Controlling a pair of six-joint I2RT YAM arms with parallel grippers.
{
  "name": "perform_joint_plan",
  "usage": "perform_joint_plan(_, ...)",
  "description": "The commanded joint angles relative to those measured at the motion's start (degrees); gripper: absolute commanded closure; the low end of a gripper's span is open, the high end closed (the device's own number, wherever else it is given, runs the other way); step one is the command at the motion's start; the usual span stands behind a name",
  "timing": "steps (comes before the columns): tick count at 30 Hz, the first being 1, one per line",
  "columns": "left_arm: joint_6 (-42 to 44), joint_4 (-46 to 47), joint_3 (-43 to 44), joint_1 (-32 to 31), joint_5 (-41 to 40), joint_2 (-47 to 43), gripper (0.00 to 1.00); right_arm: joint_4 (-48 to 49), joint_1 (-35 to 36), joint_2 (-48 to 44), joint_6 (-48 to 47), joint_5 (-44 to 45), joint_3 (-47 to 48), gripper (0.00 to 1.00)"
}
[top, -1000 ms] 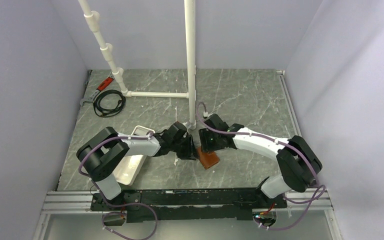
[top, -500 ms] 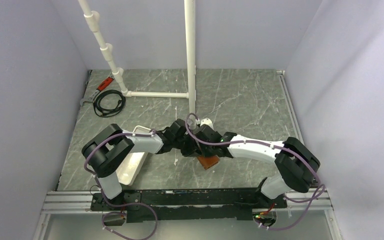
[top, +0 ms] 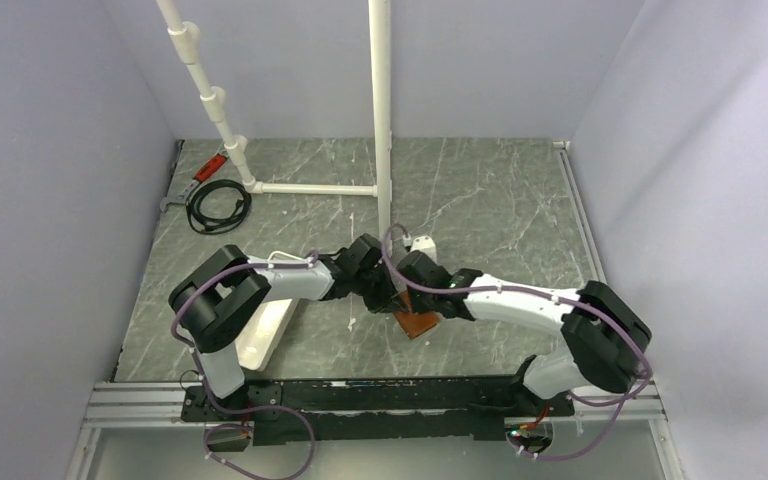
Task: Put the credit cards into the card holder
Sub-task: Open the card holder at the center of the board.
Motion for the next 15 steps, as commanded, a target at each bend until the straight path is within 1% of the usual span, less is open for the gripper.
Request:
perform_joint_plan(1, 0.3, -15.0, -2.0, 0.2, -10.0, 6.1, 1.00, 0.9, -10.6, -6.2, 2.7, -12.9, -3.9, 1.00)
perform_joint_plan(3, 0.1, -15.9, -2.1, 0.2, -10.4, 6.4, 1.00, 3.0, -18.8, -10.4, 4.0, -21.8, -7.3, 1.00)
perform_joint_plan(4, 0.3, -16.0, -2.4, 0.2, -10.5, 6.4, 1.00, 3.7, -21.3, -12.6, 4.2, -24.6, -8.5, 1.00)
perform_joint_plan(6, 0.7, -16.4, -2.4, 0.3, -11.2, 6.3, 1.00, 1.7, -23.5, -15.4, 3.6, -25.7, -8.8, 1.00)
perform_joint_plan(8, 1.7, -15.6, -2.2, 0.3, -10.7, 6.3, 1.00, -1.6, -23.7, -16.8, 1.4, -24.8, -7.0, 1.00)
perform_joint_plan(9, 2.7, -14.8, -2.1, 0.4, -10.5, 6.2, 1.00, -3.1, -23.4, -17.2, 0.2, -24.4, -6.4, 0.92)
perform_joint_plan(10, 3.6, -14.0, -2.0, 0.3, -10.2, 5.8, 1.00, -4.9, -22.5, -17.1, -0.4, -22.8, -5.8, 0.75)
perform_joint_plan(11, 4.5, -13.1, -2.0, 0.2, -9.9, 5.5, 1.00, -8.0, -21.8, -15.6, -0.9, -21.1, -3.9, 0.64)
perform_joint_plan(12, 5.5, -12.3, -1.9, 0.1, -9.8, 5.0, 1.00, -10.8, -21.3, -14.1, -1.4, -19.4, -2.7, 0.58)
perform_joint_plan(13, 6.3, -11.9, -1.8, 0.0, -9.8, 4.6, 1.00, -11.6, -21.0, -13.3, -2.7, -21.1, -2.3, 0.53)
perform_joint_plan(15, 7.4, -12.7, -1.0, 0.0, -10.5, 4.1, 1.00, -8.6, -18.8, -13.9, -5.2, -29.3, -3.5, 0.41)
